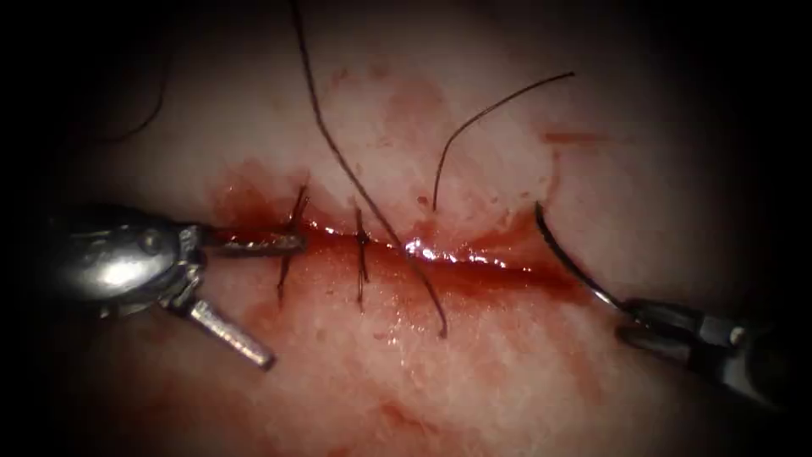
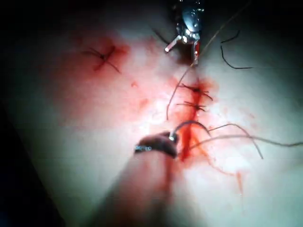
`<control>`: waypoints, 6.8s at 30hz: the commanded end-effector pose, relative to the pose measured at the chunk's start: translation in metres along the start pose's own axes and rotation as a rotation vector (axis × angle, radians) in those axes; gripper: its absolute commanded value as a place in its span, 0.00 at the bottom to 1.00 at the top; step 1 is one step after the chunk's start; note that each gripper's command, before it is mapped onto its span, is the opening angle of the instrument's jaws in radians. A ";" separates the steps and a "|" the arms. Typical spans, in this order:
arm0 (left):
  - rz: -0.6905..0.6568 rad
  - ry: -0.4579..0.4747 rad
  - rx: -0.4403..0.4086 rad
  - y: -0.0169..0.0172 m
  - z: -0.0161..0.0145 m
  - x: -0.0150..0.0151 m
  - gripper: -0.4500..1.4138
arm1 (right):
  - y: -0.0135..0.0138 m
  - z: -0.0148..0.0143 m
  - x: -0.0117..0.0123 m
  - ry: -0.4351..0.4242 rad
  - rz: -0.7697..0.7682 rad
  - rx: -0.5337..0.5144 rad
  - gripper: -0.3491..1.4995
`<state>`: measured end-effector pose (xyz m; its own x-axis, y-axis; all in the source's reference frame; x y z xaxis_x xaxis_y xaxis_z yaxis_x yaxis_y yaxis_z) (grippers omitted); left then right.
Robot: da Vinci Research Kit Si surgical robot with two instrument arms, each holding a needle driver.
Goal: Wound Closure
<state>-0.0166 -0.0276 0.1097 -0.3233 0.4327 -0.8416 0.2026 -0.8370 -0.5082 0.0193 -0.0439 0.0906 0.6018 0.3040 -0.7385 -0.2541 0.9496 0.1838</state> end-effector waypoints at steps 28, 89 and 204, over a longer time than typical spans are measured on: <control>-0.189 0.191 0.225 -0.0029 -0.0007 0.0063 0.75 | 0.0051 0.0067 -0.0006 -0.036 0.039 -0.248 0.90; -0.168 0.397 0.254 -0.0025 0.0002 0.0066 0.00 | -0.0037 0.0071 0.0045 0.141 0.227 0.098 0.85; -0.018 0.221 0.327 -0.0023 -0.0041 0.0071 0.00 | -0.0054 0.0074 0.0056 0.035 0.077 0.124 0.94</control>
<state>-0.0150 -0.0211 0.1038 -0.1111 0.4790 -0.8708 -0.1184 -0.8763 -0.4669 0.0288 -0.0465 0.0901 0.5574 0.3788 -0.7388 -0.2050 0.9251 0.3196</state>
